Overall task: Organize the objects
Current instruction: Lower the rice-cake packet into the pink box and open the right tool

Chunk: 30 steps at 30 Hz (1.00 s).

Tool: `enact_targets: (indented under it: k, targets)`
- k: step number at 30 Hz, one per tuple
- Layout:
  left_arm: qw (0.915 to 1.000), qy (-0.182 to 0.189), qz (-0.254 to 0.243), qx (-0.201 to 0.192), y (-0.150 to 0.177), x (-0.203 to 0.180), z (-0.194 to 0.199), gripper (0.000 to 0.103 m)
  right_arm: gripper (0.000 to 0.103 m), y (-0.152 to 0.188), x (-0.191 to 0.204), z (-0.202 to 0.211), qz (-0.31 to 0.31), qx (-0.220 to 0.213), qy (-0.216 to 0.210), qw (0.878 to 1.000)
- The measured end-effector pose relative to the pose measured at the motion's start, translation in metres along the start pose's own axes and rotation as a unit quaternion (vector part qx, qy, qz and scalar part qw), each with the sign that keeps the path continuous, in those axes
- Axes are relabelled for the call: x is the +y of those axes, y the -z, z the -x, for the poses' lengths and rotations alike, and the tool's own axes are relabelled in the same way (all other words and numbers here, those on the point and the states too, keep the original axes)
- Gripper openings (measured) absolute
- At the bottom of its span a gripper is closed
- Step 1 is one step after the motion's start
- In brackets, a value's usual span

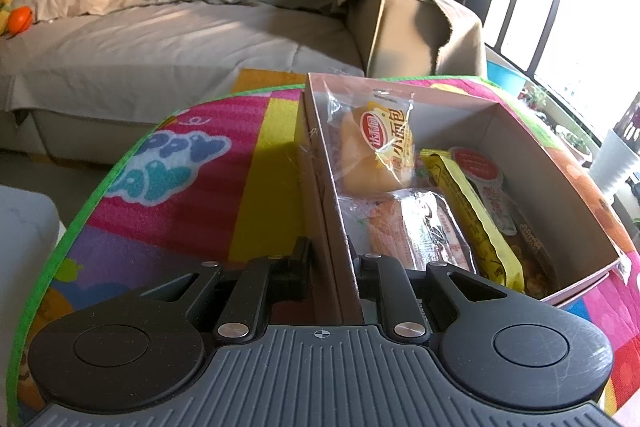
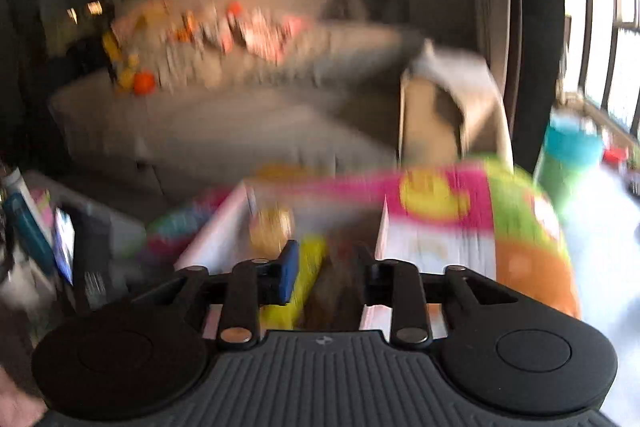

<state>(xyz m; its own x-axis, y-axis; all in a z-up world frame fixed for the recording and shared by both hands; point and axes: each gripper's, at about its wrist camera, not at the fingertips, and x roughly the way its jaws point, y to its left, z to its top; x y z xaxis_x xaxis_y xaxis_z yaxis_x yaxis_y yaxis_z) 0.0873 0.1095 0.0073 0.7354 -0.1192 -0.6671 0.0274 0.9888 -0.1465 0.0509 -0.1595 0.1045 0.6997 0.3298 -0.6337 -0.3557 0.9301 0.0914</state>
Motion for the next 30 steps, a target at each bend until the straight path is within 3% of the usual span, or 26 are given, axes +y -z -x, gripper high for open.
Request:
enact_targets:
  k: [5,8,11,13,15,17,20,26,30]
  targets:
    - [1.0,-0.001,-0.001,0.0,0.0,0.0,0.0,0.017,0.047,0.059,-0.013,-0.026,-0.061,0.132,-0.022,0.989]
    - [1.0,-0.004,-0.002,0.0,0.001,-0.001,0.0,0.017,0.047,0.078,-0.012,-0.037,-0.097,0.158,-0.046,0.982]
    - [1.0,-0.005,-0.004,0.001,0.002,-0.001,0.0,0.017,0.05,0.086,0.008,-0.051,-0.059,0.157,-0.042,0.985]
    - [1.0,-0.006,-0.005,0.001,0.002,-0.001,0.0,0.017,0.053,0.093,0.029,-0.05,-0.007,0.145,-0.025,0.989]
    - [1.0,-0.006,-0.005,0.001,0.002,-0.002,0.0,0.017,0.029,0.089,0.045,-0.047,0.03,0.144,-0.037,0.988]
    - [1.0,-0.005,-0.005,0.001,0.002,-0.002,0.0,0.017,0.028,0.084,0.05,-0.037,0.034,0.135,-0.069,0.988]
    - [1.0,-0.005,-0.004,0.001,0.002,-0.002,0.0,0.017,0.028,0.064,0.055,-0.011,0.056,0.079,-0.07,0.993]
    - [1.0,-0.006,0.0,0.0,0.002,-0.002,0.002,0.017,0.028,-0.002,0.035,0.003,0.001,-0.017,-0.072,0.997]
    - [1.0,-0.006,-0.002,0.001,0.002,-0.001,0.002,0.017,0.028,-0.027,0.026,-0.037,-0.075,-0.01,-0.091,0.993]
